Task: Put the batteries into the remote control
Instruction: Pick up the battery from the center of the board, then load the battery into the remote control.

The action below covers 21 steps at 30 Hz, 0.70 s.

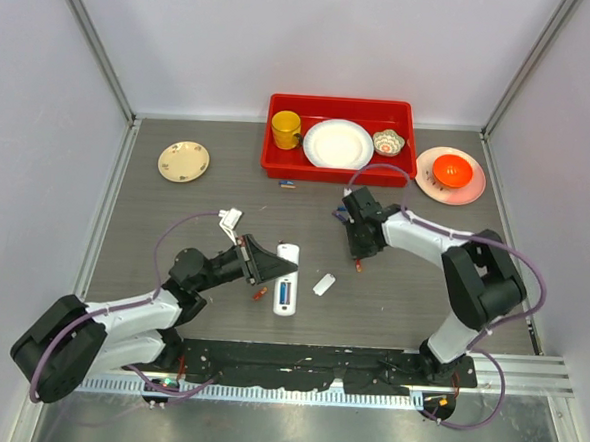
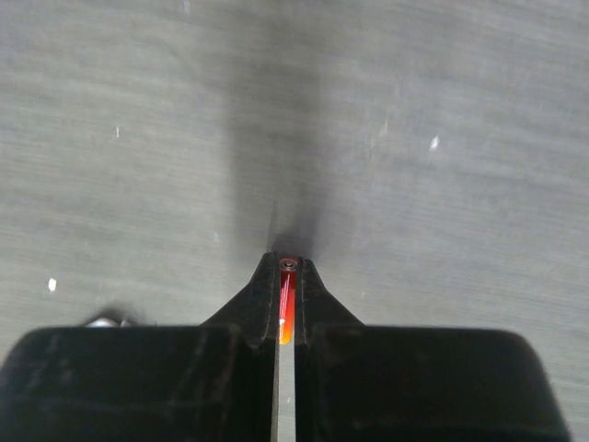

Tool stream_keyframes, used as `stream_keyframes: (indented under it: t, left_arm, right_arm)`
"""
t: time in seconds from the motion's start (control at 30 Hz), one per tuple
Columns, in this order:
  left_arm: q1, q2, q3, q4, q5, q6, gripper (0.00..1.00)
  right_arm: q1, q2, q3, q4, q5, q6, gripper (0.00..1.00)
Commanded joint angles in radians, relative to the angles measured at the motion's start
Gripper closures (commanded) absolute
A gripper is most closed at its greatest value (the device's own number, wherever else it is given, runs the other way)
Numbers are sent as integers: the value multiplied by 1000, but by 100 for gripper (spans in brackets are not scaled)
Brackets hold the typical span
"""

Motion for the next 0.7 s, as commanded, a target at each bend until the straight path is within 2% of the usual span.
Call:
stream_keyframes:
  t: [0.0, 0.1, 0.17, 0.33, 0.4, 0.43, 0.57, 0.67]
  left_arm:
    - [-8, 35, 77, 67, 18, 8, 100]
    - [-10, 64, 100, 67, 1, 5, 100]
    - [-10, 80, 110, 58, -46, 4, 100]
    - [-12, 107, 172, 32, -146, 13, 100]
    - [-12, 129, 192, 34, -171, 7, 100]
    - [-12, 133, 192, 56, -203, -1, 100]
    - [-13, 173, 123, 179, -275, -47, 100]
    - [-13, 199, 98, 218, -280, -65, 100]
  right_arm:
    - [17, -233, -112, 98, -40, 143, 99]
    - [40, -418, -166, 154, -26, 220, 99]
    - [77, -482, -175, 163, 23, 273, 99]
    - [182, -629, -174, 134, 228, 335, 99]
    - [235, -654, -163, 113, 294, 352, 99]
    - [256, -665, -152, 64, 407, 361, 99]
    - [426, -663, -97, -56, 672, 409, 99]
    - [486, -674, -78, -102, 782, 465, 99]
